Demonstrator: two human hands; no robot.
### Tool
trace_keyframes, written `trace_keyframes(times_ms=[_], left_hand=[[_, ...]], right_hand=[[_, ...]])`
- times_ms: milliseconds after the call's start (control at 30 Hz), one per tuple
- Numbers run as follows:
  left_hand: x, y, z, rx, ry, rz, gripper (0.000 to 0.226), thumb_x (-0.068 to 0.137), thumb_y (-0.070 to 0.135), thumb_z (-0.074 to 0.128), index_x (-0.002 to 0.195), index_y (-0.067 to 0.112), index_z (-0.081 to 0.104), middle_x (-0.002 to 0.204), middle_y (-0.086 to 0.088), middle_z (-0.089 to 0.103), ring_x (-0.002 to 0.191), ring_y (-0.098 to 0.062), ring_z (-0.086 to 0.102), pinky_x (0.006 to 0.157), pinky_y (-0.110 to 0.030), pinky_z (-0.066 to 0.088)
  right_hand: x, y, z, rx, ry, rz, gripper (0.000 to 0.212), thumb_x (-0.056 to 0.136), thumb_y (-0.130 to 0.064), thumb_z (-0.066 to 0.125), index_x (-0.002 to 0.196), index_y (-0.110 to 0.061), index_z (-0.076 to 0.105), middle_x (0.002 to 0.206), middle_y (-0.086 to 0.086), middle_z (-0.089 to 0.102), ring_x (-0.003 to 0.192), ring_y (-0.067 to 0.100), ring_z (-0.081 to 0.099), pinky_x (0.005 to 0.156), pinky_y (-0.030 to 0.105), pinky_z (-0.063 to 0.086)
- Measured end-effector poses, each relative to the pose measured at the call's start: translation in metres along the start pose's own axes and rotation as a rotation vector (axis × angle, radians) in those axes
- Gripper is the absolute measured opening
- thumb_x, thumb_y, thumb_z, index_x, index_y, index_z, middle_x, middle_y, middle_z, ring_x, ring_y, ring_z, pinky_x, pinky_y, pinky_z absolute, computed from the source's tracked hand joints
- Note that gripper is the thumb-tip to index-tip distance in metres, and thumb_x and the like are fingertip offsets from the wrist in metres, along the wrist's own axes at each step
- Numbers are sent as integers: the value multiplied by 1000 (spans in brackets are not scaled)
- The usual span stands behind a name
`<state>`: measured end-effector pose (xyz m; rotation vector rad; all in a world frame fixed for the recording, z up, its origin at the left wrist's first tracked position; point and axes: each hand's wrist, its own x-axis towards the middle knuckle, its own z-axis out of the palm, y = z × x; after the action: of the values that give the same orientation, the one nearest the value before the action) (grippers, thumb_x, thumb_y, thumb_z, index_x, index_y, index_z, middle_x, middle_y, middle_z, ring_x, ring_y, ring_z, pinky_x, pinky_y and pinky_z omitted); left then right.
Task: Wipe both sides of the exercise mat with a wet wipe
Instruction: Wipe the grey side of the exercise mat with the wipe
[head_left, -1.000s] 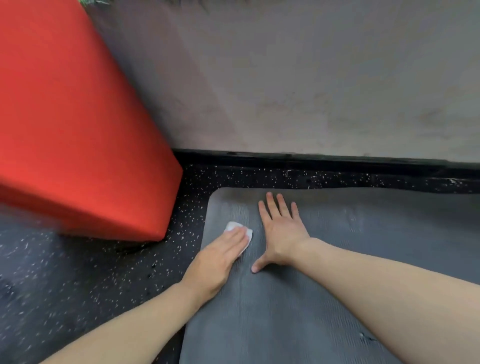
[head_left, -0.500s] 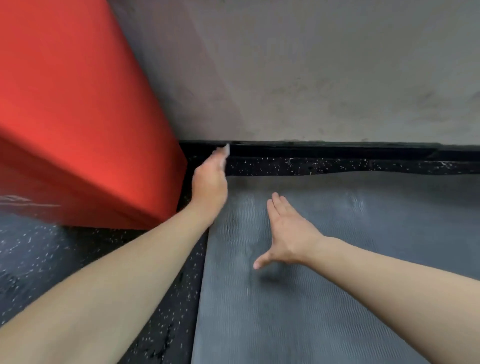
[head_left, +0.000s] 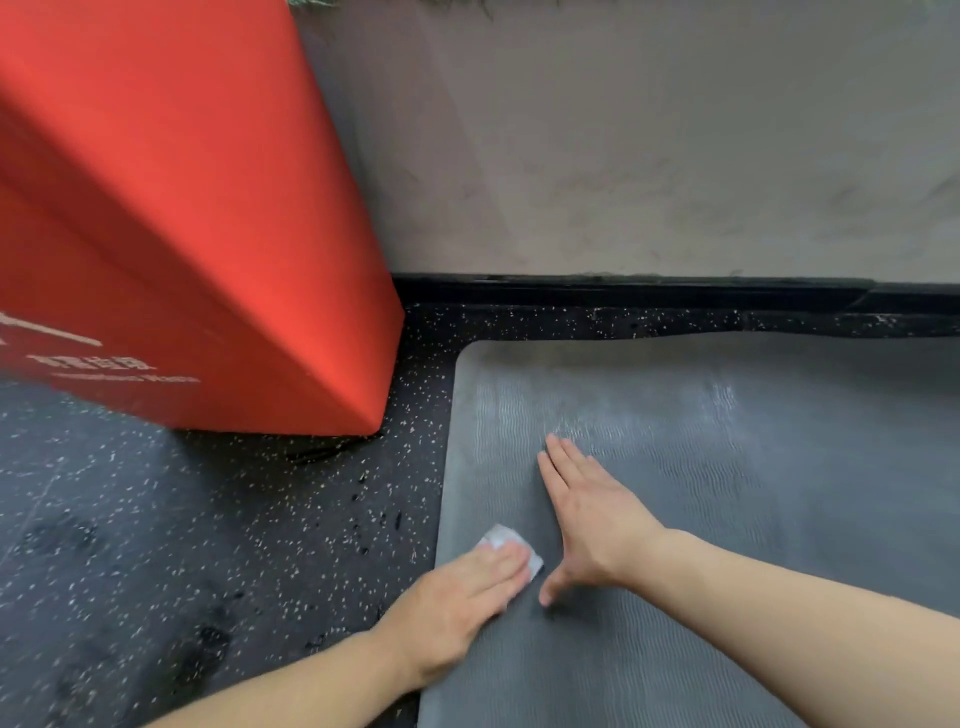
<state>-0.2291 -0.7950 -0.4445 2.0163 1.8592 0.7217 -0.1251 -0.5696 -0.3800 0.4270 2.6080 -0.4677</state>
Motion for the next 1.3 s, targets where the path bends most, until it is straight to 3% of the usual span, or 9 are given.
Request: trace_keyframes(times_ms=[567,733,800,900,933,1000,1100,1200,1300], left_hand=[[-72,71,25,-26,-88,33,46,105,7,52,150,4,43,161,-8,33,151,-21,25,121,-42,29],[-75,81,17,-70,-139,17,43,107,9,46,150,10,44,161,-3,33,151,-17,27,121,-40,29],[-64,78,3,-169,5,-209,40,108,13,44,147,18,51,155,6,44,144,-8,38,120,-39,32],[-37,56,-27,-316,453,-809,35,107,19,46,138,28,59,138,17,59,129,2,52,115,-39,39],[-31,52,-33,-283,537,-894,36,107,18,46,139,28,59,139,16,58,129,2,52,116,-37,38],[-32,55,-30,-139,462,-730,41,106,11,48,145,21,53,150,9,50,140,-3,43,120,-32,31],[-61,68,11,34,40,-224,48,103,3,52,150,7,43,159,-6,37,150,-19,29,121,-44,28],[-92,86,35,28,-54,-138,52,102,1,53,151,2,38,161,-10,32,151,-24,25,121,-49,28],[-116,115,37,-49,-277,67,49,103,-1,49,151,1,40,160,-11,34,151,-23,27,120,-45,29]], right_hand=[[-113,-79,89,-104,-88,-115,162,65,-88,71,149,2,-33,160,25,-42,152,39,-37,130,52,-11],[-117,-87,95,-72,-71,-94,159,68,-82,76,155,1,-28,162,23,-40,151,36,-37,130,51,-11],[-118,-83,93,8,-56,-90,158,67,-81,77,156,0,-26,162,18,-39,153,30,-34,131,47,-6],[-121,-73,89,58,-32,-89,160,65,-83,77,160,2,-18,165,18,-34,158,31,-27,132,42,-3],[-123,-69,88,60,-35,-92,159,65,-83,76,160,2,-18,166,18,-33,158,31,-26,132,41,-4],[-125,-66,87,34,-48,-110,157,67,-84,74,160,4,-18,168,21,-31,158,32,-25,132,40,-5],[-126,-65,91,-55,-88,-159,156,70,-86,70,155,4,-25,167,24,-31,157,36,-26,132,43,-5],[-130,-65,98,-135,-107,-185,155,70,-90,64,154,6,-24,165,27,-33,156,40,-28,132,46,-4],[-134,-63,100,-144,-113,-202,155,71,-91,62,157,8,-21,164,27,-35,155,40,-29,131,46,-6]])
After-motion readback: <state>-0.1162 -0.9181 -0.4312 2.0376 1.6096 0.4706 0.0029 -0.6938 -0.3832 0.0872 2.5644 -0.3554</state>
